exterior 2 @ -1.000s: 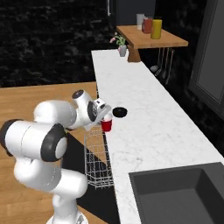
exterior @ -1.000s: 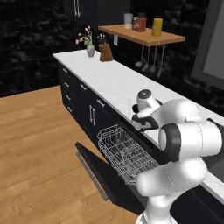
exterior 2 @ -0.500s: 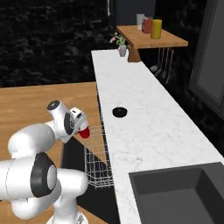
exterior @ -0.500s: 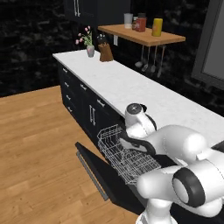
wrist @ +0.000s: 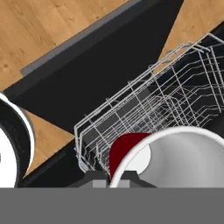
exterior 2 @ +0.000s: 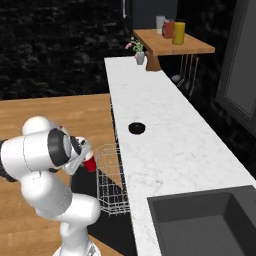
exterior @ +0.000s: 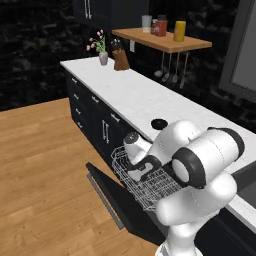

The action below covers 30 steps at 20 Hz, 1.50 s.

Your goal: Pick up the cup and bowl from the counter, place them in the dishwasher, and close the dishwasher door.

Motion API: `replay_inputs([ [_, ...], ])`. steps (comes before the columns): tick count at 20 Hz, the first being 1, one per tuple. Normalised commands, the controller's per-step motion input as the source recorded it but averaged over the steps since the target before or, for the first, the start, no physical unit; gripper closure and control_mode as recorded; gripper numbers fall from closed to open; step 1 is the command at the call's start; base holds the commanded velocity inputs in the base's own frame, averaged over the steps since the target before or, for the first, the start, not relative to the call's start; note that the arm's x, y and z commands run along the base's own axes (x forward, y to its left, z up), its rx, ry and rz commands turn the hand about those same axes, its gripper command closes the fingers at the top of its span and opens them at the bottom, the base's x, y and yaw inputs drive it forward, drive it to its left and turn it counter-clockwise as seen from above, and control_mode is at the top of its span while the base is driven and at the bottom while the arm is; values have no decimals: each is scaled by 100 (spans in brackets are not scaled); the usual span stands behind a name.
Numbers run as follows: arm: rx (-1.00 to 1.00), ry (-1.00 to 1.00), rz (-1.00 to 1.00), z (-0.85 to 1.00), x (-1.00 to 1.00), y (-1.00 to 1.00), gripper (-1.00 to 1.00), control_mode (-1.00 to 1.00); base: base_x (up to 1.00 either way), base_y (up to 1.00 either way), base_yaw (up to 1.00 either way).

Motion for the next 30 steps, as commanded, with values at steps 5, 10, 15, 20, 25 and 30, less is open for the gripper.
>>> replay_inputs([
  [5, -7, 2, 16, -62, 7, -1, 100, -100, 0, 0, 0],
  [10, -9, -1, 17, -50, 16, -15, 100, -100, 0, 0, 0],
  [15, -6, -1, 14, -33, 32, -20, 100, -100, 0, 0, 0],
  [20, -5, 0, 3, -40, 37, -6, 100, -100, 0, 0, 0],
  [25, -1, 0, 0, -41, 41, -5, 100, -100, 0, 0, 0],
  [30, -1, 0, 0, -47, 49, -2, 100, -100, 0, 0, 0],
])
